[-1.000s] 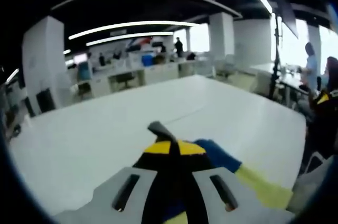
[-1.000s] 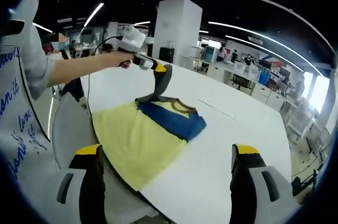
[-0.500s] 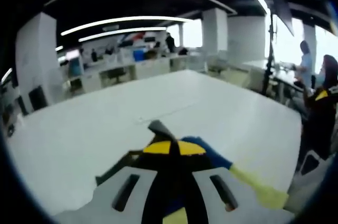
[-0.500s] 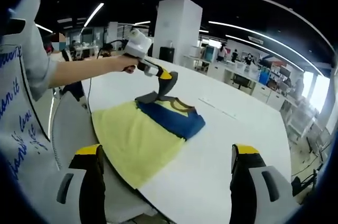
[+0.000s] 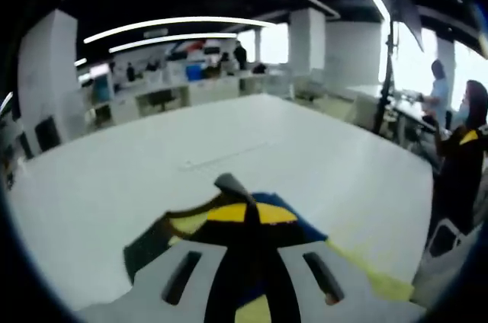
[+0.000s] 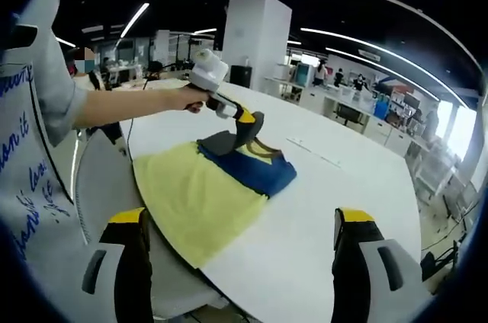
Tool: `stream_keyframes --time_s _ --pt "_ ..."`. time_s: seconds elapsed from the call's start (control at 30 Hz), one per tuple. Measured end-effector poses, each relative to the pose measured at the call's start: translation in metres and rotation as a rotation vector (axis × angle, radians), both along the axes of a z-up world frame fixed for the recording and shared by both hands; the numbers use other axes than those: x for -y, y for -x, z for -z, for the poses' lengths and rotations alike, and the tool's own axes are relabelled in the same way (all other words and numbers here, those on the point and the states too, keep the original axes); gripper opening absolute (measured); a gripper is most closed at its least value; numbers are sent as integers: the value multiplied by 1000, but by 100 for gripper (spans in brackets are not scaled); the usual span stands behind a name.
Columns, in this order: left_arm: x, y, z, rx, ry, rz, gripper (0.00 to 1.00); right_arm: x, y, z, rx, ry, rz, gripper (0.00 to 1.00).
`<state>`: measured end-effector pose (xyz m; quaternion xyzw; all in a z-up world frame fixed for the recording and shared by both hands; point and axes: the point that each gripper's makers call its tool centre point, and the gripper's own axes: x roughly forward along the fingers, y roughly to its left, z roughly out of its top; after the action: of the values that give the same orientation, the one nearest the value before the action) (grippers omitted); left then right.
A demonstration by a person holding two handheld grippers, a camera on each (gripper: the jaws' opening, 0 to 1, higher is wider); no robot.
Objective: Fold the garment on the visible template until the final outline fits inside the template.
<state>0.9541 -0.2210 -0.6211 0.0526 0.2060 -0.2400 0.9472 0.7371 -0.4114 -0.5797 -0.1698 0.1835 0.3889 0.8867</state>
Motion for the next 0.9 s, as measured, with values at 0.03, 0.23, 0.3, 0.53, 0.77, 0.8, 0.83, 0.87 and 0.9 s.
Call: stream_keyframes --time_s 0.03,0.23,0.3,0.53,0.77,0.8,0.83,0.87,0.9 --pt "1 0 1 -2 1 0 0 1 0 0 0 2 2 100" --pt "11 -2 12 -18 6 -5 0 4 0 8 -6 34 6 100" --pt "13 -2 15 -25 10 -5 0 2 1 7 -13 17 1 100" --pt "29 0 28 -51 21 8 0 3 2 12 -26 26 -1 100" --pt "43 2 41 -84 19 33 0 7 2 13 -30 33 5 100" --pt "45 2 42 -87 19 37 0 6 2 13 -30 33 4 100" --pt "46 2 45 -91 14 43 0 6 3 12 -30 31 4 100" --pt "47 2 46 -95 8 46 0 6 3 12 -31 29 2 100" --pt "48 2 48 -97 3 46 0 6 3 12 -32 29 1 100"
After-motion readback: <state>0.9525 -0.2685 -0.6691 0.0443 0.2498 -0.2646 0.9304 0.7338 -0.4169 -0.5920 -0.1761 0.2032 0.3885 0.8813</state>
